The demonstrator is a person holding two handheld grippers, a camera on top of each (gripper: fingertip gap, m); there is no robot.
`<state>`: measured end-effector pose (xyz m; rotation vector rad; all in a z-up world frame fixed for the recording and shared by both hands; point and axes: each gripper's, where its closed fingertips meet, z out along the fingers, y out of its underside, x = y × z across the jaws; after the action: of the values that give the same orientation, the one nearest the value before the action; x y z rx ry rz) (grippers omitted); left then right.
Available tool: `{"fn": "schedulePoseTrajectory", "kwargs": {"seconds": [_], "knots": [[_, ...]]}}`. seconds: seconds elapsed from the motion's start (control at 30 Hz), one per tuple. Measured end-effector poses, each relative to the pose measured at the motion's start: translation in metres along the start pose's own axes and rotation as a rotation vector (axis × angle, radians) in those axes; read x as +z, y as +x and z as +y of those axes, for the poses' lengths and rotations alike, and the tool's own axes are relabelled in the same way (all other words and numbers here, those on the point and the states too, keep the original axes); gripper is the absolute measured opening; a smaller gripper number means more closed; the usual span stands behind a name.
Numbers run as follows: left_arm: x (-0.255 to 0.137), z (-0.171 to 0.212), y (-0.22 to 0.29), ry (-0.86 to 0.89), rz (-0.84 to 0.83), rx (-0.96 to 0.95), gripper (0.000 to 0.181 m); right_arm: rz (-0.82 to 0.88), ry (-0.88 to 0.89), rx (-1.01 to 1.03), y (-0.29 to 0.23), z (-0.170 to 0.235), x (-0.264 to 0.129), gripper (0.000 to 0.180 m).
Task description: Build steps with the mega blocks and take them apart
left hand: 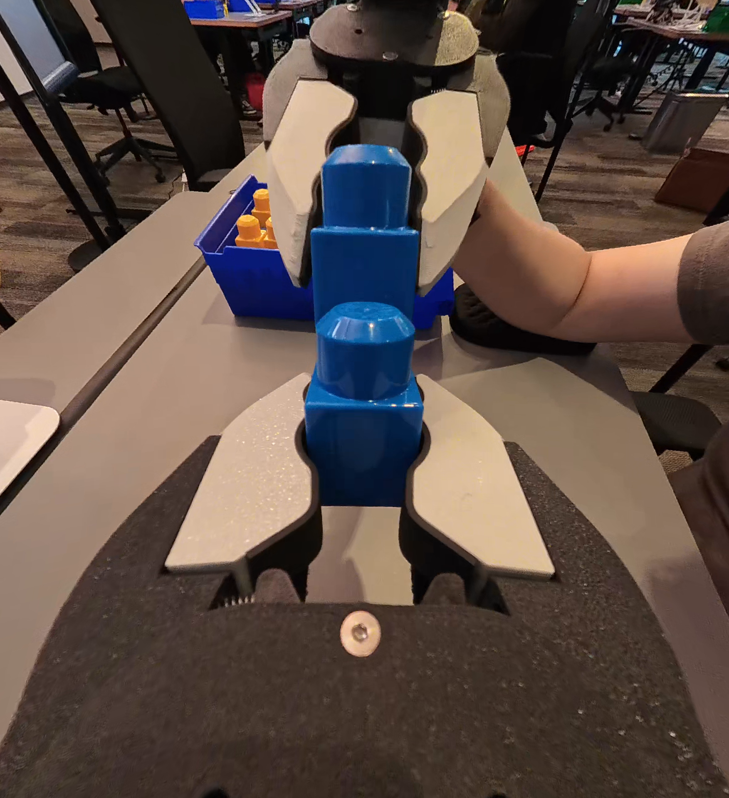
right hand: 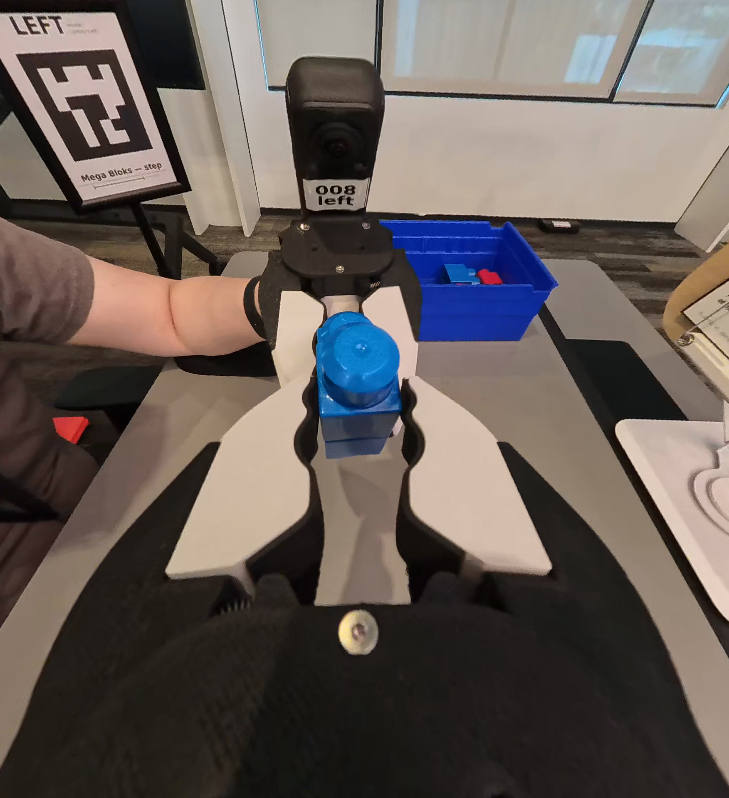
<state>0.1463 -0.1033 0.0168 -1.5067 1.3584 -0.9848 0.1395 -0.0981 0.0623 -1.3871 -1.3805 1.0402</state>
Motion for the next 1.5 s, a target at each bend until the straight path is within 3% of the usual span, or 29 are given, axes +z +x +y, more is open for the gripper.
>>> {"fn": "schedulePoseTrajectory", "kwargs": {"seconds": [0.67, 0.77, 0.97, 1.1, 1.17, 1.23, 1.3, 1.4, 1.5], "knots": [[0.003, 0.001, 0.001, 0.007, 0.04, -0.063, 0.04, 0.019, -0.059, 0.015, 0.003, 0.005, -0.001, 0.037], [0.003, 0.01, -0.008, -0.055, -0.062, 0.077, 0.04, 0.087, -0.153, -0.079, 0.005, 0.011, -0.01, 0.056], [0.01, 0.018, -0.005, -0.135, -0.119, 0.229, 0.04, 0.112, -0.278, -0.265, -0.009, 0.02, -0.015, 0.055], [0.013, 0.023, 0.001, -0.141, -0.085, 0.241, 0.041, 0.099, -0.363, -0.278, -0.01, 0.032, -0.012, 0.034], [0.014, 0.02, 0.0, -0.118, -0.094, 0.218, 0.06, 0.099, -0.379, -0.274, -0.009, 0.034, -0.016, 0.034], [0.013, 0.019, -0.005, -0.125, -0.118, 0.194, 0.081, 0.143, -0.41, -0.302, -0.004, 0.032, -0.031, 0.034], [0.009, 0.016, -0.006, -0.095, -0.109, 0.176, 0.078, 0.226, -0.431, -0.307, 0.002, 0.025, -0.065, 0.034], [0.004, 0.012, -0.004, -0.068, -0.063, 0.127, 0.073, 0.405, -0.409, -0.269, 0.005, 0.014, -0.148, 0.034], [0.001, 0.017, -0.008, -0.104, -0.062, 0.116, 0.074, 0.569, -0.448, -0.197, 0.004, 0.037, -0.231, 0.034]]}}
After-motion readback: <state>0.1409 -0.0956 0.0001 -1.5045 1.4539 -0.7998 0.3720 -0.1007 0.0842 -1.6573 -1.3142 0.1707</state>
